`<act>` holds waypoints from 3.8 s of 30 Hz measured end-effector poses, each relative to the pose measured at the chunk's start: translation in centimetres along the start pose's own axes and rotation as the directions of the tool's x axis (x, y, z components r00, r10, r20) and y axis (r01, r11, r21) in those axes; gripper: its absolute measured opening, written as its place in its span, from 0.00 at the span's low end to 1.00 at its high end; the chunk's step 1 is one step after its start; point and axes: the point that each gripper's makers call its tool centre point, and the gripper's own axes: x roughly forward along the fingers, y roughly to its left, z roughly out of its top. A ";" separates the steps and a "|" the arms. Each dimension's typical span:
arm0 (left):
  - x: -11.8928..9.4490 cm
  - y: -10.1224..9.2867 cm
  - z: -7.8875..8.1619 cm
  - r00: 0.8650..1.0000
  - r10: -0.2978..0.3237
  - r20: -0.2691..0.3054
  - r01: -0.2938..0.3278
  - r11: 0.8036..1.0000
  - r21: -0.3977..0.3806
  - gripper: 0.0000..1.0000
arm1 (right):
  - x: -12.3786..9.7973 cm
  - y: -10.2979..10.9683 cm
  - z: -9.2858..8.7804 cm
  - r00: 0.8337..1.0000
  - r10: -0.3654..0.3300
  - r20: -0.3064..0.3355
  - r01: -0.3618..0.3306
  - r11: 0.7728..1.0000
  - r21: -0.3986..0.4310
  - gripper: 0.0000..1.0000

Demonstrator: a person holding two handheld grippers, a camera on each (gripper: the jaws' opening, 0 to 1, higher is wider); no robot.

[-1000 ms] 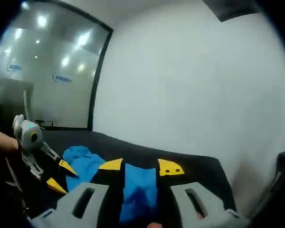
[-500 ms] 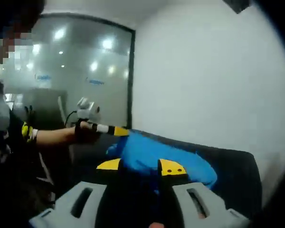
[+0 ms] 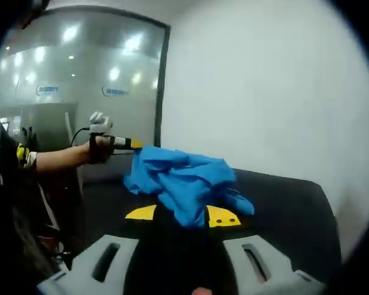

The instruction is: Spread out the cloth and fold it

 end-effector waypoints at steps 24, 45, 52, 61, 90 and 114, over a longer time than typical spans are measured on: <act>-4.9 -4.5 11.3 0.979 -0.118 0.165 0.093 0.984 0.153 0.00 | 0.3 -7.6 12.8 0.910 -0.285 0.299 0.301 0.954 -0.006 0.00; -0.8 -4.8 -0.3 0.983 -0.108 -0.150 0.160 0.905 0.395 0.14 | -1.8 -16.3 6.7 0.813 -0.574 0.100 0.575 0.818 0.021 0.04; 0.0 -3.4 -4.2 0.960 -0.122 -0.253 0.199 0.931 0.305 0.26 | -4.1 -16.3 7.1 0.786 -0.601 0.144 0.601 0.798 0.052 0.15; 4.2 -7.7 -9.4 0.907 -0.299 -0.298 0.304 0.952 -0.032 0.66 | -2.0 -14.0 5.9 0.842 -0.527 0.113 0.531 0.847 -0.007 0.16; -17.4 -12.5 -11.1 0.209 -0.654 -0.727 0.878 0.453 -0.155 0.02 | -6.0 -14.6 6.4 0.829 -0.534 0.165 0.535 0.844 0.047 0.16; -20.1 -17.6 -14.6 0.216 -0.713 -0.667 0.959 0.284 0.006 0.06 | 7.2 3.5 -4.9 0.977 0.028 -0.211 -0.020 0.999 0.040 0.01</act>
